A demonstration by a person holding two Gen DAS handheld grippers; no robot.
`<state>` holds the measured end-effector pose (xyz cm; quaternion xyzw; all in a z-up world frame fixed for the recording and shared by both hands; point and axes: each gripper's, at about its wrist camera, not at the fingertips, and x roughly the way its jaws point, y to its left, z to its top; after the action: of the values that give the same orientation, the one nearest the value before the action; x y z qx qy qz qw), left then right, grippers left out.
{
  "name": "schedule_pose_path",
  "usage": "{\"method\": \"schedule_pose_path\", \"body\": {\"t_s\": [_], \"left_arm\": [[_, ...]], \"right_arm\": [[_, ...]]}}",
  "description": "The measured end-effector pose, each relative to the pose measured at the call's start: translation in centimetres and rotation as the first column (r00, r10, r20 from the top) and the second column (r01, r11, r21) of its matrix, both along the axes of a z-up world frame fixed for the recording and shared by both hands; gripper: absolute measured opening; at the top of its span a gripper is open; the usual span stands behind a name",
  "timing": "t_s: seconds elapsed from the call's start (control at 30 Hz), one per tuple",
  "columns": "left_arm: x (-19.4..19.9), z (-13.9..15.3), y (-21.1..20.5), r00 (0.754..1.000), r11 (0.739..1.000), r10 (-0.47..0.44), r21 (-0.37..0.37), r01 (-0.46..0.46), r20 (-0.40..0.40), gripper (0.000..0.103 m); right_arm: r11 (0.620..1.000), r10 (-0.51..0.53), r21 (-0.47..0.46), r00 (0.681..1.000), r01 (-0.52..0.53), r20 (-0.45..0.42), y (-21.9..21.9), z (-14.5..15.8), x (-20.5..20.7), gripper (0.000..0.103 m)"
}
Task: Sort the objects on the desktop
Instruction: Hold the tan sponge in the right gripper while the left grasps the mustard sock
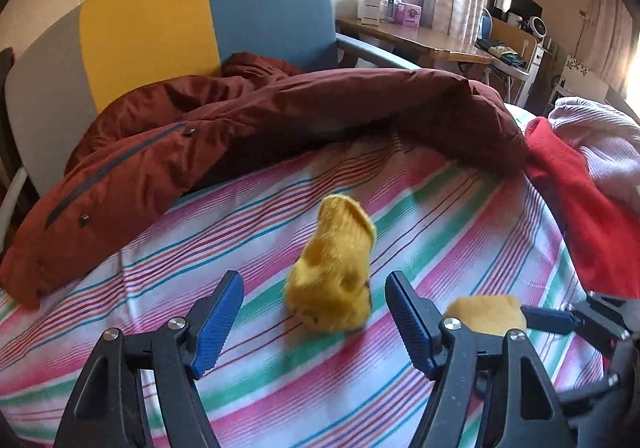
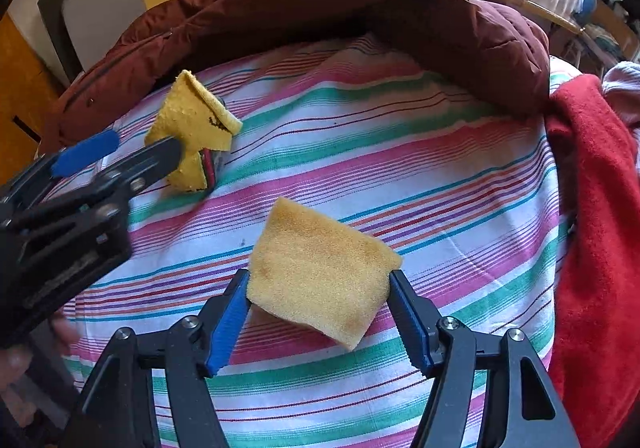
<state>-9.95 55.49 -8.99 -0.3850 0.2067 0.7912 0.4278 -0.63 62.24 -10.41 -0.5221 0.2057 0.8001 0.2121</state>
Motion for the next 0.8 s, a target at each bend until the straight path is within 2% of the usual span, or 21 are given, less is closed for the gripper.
{"method": "schedule_pose_path", "body": {"t_s": [0.1,0.17,0.27,0.3,0.37,0.4,0.63,0.73,0.8], "left_arm": [[-0.6,-1.0,1.4,1.0,1.0,-0.003,-0.031,0.003,0.0,0.073],[-1.2,-2.2,2.2,1.0,0.998,0.002,-0.063,-0.001,0.018,0.06],[-2.0,-3.7,2.2,0.997,0.996,0.02,-0.082,-0.014,0.07,0.057],[-2.0,-3.8,2.1,0.998,0.997,0.02,-0.074,-0.016,0.062,0.055],[-1.6,-3.6,1.7,0.999,0.997,0.02,-0.08,-0.017,0.036,0.043],[-1.5,-3.5,1.4,0.999,0.997,0.022,-0.077,-0.02,0.034,0.041],[-1.3,-3.2,-3.3,0.994,0.991,0.112,-0.077,-0.112,-0.011,0.038],[-1.3,-3.0,-5.7,0.988,0.986,0.154,-0.066,-0.154,-0.002,0.038],[-1.0,-2.9,-7.5,0.983,0.982,0.182,-0.058,-0.181,0.003,0.038]], "right_arm": [[1.0,0.005,0.01,1.0,-0.005,0.006,-0.3,0.0,-0.1,0.069],[1.0,0.006,0.013,1.0,-0.007,0.008,-0.4,0.0,-0.2,0.07],[1.0,0.009,0.017,1.0,-0.009,0.009,-0.5,-0.1,-0.3,0.07],[1.0,0.01,0.017,1.0,-0.01,0.009,-0.6,-0.1,-0.4,0.07],[1.0,0.011,0.019,1.0,-0.011,0.004,-0.7,-0.1,-0.4,0.069],[1.0,0.013,0.021,1.0,-0.013,0.001,-0.7,0.0,-0.5,0.069],[0.998,0.058,0.027,0.998,-0.057,-0.02,-1.8,0.3,-0.9,0.069],[0.993,0.113,-0.007,0.992,-0.114,-0.057,-2.9,0.6,-1.4,0.069],[0.987,0.16,0.003,0.985,-0.16,-0.058,-3.3,0.6,-1.8,0.069]]}}
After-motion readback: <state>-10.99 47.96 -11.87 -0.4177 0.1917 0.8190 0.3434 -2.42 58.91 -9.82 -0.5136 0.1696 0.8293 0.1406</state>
